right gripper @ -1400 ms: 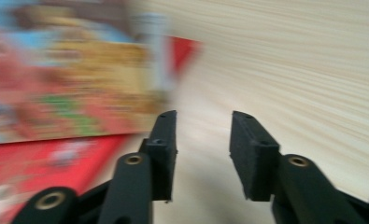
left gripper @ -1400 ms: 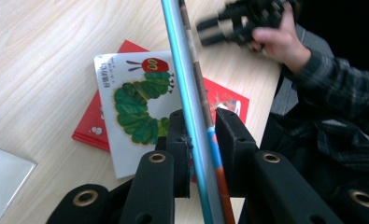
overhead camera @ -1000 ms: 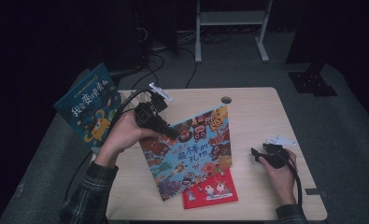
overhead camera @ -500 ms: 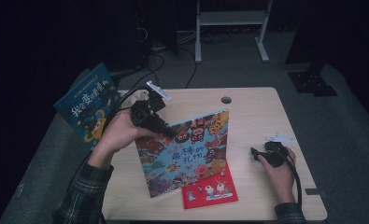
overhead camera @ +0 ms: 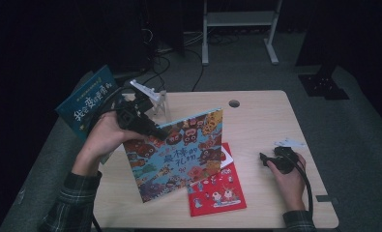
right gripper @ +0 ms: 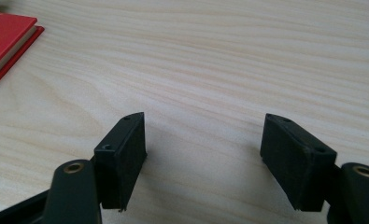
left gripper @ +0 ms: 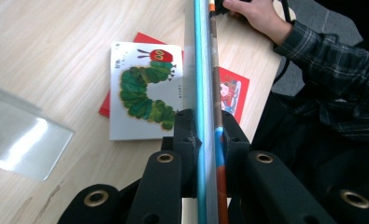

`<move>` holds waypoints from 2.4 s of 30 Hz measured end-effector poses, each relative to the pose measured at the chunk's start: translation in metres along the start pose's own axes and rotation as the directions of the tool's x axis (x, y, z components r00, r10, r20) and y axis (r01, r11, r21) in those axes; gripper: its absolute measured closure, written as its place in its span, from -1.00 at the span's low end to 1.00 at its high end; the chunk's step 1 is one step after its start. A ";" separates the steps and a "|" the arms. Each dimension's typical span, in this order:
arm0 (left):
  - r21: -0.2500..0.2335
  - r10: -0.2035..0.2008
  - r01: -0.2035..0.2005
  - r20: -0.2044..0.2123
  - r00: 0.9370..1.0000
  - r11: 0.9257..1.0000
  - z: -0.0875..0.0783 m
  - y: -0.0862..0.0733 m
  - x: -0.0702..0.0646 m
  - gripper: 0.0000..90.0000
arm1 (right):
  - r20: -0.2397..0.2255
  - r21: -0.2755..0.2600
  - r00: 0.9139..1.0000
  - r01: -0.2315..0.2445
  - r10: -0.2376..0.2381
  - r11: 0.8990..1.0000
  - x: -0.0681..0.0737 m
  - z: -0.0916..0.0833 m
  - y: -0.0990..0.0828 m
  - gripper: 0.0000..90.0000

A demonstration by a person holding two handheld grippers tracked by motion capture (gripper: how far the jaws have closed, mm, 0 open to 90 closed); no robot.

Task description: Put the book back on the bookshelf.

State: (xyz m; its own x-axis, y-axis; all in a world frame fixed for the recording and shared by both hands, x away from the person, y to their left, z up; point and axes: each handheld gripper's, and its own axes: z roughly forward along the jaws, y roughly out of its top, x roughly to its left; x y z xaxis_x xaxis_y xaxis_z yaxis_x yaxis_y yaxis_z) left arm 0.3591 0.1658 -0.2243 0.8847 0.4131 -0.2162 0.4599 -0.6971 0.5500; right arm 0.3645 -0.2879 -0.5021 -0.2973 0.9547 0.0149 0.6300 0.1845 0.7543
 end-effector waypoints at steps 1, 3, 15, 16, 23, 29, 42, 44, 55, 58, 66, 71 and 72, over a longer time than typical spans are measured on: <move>-0.002 -0.003 0.003 -0.008 1.000 1.000 -0.004 -0.001 0.001 0.79 | 0.000 0.000 1.000 0.000 0.000 1.000 0.000 0.000 0.000 -0.33; -0.017 -0.017 0.016 -0.021 1.000 1.000 -0.011 -0.006 0.003 0.79 | 0.000 0.000 1.000 0.000 0.000 1.000 0.000 0.000 0.000 -0.33; -0.085 -0.091 0.084 -0.082 0.992 0.993 -0.049 -0.037 0.015 0.79 | 0.001 -0.001 1.000 0.000 0.000 1.000 0.000 0.000 0.000 -0.33; -0.088 -0.103 0.095 -0.089 0.991 0.992 -0.052 -0.040 0.017 0.79 | 0.001 -0.001 1.000 0.000 0.000 1.000 0.000 0.000 0.000 -0.33; -0.108 -0.161 0.148 -0.131 0.978 0.983 -0.072 -0.064 0.025 0.79 | 0.001 -0.001 1.000 -0.001 0.001 1.000 0.000 0.000 0.000 -0.33; -0.144 -0.226 0.204 -0.157 0.961 0.968 -0.092 -0.088 0.032 0.79 | 0.003 -0.001 1.000 -0.001 0.001 1.000 0.000 0.000 0.000 -0.33; -0.181 -0.367 0.329 -0.250 0.896 0.927 -0.116 -0.134 0.051 0.79 | 0.003 -0.002 1.000 -0.002 0.002 1.000 0.000 0.000 0.000 -0.33; -0.175 -0.384 0.348 -0.271 0.882 0.921 -0.119 -0.139 0.054 0.79 | 0.003 -0.001 1.000 -0.002 0.002 1.000 0.000 0.000 0.000 -0.33; -0.204 -0.454 0.408 -0.311 0.835 0.890 -0.128 -0.158 0.066 0.79 | 0.004 -0.001 1.000 -0.002 0.002 1.000 0.000 0.000 0.000 -0.33; -0.209 -0.465 0.418 -0.319 0.825 0.884 -0.129 -0.161 0.068 0.79 | 0.004 -0.001 1.000 -0.003 0.003 1.000 0.000 0.000 0.000 -0.33; -0.225 -0.494 0.440 -0.369 0.787 0.870 -0.124 -0.163 0.077 0.79 | 0.005 -0.001 1.000 -0.003 0.003 1.000 0.000 0.000 0.000 -0.33; -0.241 -0.507 0.446 -0.404 0.761 0.862 -0.116 -0.160 0.084 0.79 | 0.005 -0.001 1.000 -0.003 0.003 1.000 0.000 0.000 0.000 -0.33; -0.250 -0.513 0.448 -0.406 0.756 0.858 -0.114 -0.159 0.086 0.79 | 0.005 -0.001 1.000 -0.004 0.004 1.000 0.000 0.000 0.000 -0.33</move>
State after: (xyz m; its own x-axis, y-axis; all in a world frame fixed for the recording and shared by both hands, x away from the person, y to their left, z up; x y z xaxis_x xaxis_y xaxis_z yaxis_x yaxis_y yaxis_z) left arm 0.3536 0.3790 -0.2384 0.4020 0.9081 -0.1177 0.7720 -0.2670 0.5768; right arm 0.3645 -0.2880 -0.5021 -0.2916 0.9564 0.0144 0.6302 0.1808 0.7551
